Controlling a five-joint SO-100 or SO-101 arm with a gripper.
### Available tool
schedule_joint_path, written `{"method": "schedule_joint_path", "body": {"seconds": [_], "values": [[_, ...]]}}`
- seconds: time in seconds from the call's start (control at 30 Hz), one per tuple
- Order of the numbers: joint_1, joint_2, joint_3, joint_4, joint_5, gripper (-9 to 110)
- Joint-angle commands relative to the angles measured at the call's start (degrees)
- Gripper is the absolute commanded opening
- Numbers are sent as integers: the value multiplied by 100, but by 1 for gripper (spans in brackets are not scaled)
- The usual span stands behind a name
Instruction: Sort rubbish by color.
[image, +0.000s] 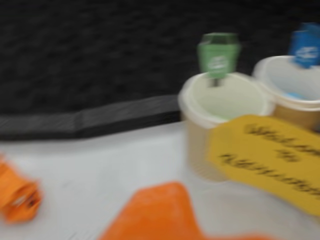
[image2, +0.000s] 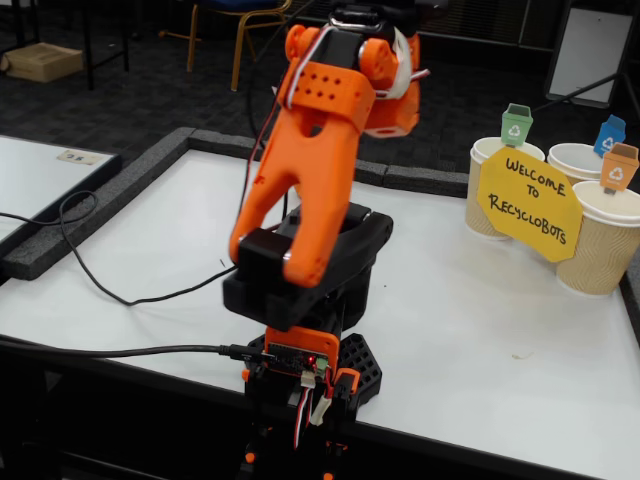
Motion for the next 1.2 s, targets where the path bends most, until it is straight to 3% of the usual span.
{"method": "schedule_joint_path", "body": {"seconds": [0.0,0.53,0.9,1.17], "values": [[-765,26,-26,-18,-105,0],[-2786,18,501,-431,-97,0],[-2874,-141,800,-800,-105,0],[-2399,-1986,378,-1775,-105,0]]}}
